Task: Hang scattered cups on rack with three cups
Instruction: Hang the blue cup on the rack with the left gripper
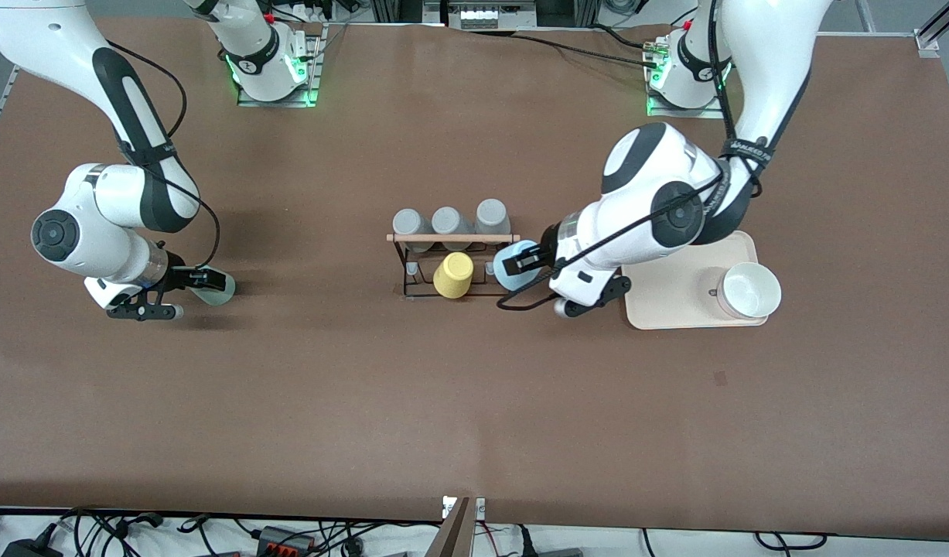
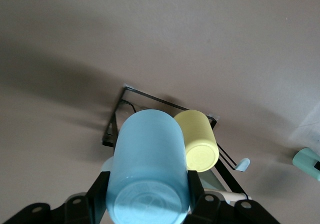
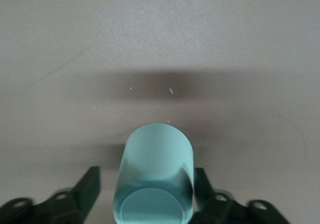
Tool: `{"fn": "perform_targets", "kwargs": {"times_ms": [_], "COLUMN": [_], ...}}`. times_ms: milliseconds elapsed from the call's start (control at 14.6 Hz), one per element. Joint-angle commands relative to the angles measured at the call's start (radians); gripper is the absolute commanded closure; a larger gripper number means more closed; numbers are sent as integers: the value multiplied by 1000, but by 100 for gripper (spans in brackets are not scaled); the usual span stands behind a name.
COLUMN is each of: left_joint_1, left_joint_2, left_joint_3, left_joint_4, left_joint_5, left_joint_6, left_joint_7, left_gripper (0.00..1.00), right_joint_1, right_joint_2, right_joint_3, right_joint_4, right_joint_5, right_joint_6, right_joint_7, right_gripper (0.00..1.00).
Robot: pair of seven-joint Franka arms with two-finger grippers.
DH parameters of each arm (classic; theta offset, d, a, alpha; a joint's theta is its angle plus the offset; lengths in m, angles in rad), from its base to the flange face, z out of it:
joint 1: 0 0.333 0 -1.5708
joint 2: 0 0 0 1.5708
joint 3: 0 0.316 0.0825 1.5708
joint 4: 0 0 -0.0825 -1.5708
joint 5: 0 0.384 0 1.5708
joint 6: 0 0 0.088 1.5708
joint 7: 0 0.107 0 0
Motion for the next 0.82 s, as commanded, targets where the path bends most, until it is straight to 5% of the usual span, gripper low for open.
{"fn": "perform_targets", "kwargs": {"times_ms": [0, 342, 752], "left_joint_1": [-26, -43, -92], "left_joint_2": [31, 51, 93], "left_joint_3": [6, 11, 11], "left_joint_4": [36, 33, 33], "left_joint_5": [-3, 15, 133], "left_joint_6": [23, 60, 85], "left_joint_7": [-34, -28, -34], "left_gripper": [99, 99, 99], "right_joint_1": [-8, -5, 35], "right_joint_2": [-36, -59, -63], "right_joint_3": [5, 9, 16], "right_joint_4": [-18, 12, 254], "right_joint_5": [-8, -6, 10], "right_joint_6": [-31, -37, -336], "right_joint_7": [-21, -21, 0], "right_gripper": [58, 65, 65]}}
